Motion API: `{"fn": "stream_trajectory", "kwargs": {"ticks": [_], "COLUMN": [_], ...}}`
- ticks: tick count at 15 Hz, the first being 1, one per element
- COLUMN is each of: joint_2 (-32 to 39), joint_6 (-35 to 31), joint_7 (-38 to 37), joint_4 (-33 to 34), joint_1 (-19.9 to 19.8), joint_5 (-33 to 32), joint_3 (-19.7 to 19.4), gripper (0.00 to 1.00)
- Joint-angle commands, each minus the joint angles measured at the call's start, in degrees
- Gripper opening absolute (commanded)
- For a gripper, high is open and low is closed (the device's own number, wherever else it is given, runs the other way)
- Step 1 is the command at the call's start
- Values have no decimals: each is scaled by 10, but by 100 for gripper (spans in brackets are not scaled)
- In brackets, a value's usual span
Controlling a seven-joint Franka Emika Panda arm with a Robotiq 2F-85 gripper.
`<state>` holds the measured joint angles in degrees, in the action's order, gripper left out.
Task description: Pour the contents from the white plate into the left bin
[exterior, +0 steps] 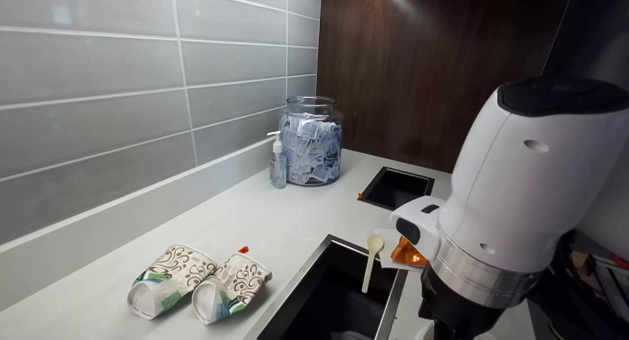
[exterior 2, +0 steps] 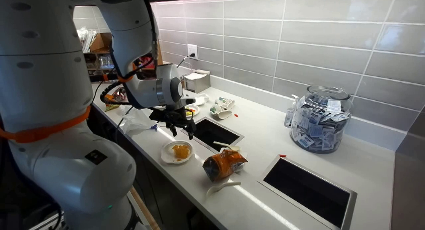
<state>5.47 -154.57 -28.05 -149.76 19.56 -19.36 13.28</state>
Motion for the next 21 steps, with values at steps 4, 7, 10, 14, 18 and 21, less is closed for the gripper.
{"fn": "stream_trajectory", "kwargs": {"ticks": [4,7,10,14,18,21], "joint_2": [41,53,60,65,64,67], "joint_6": [9,7,12,7,10,9], "joint_7": [-122,-144,-161,-170,-184,-178], "joint_4": [24,32,39,41,44,46], "joint_1": [20,22,23,24,27,37], "joint_5": [-52,-56,-59,-55,-57,-44], "joint_3": [-10,-12,-13,-15,-19,-27], "gripper": [100,100,100,80,95,88]}}
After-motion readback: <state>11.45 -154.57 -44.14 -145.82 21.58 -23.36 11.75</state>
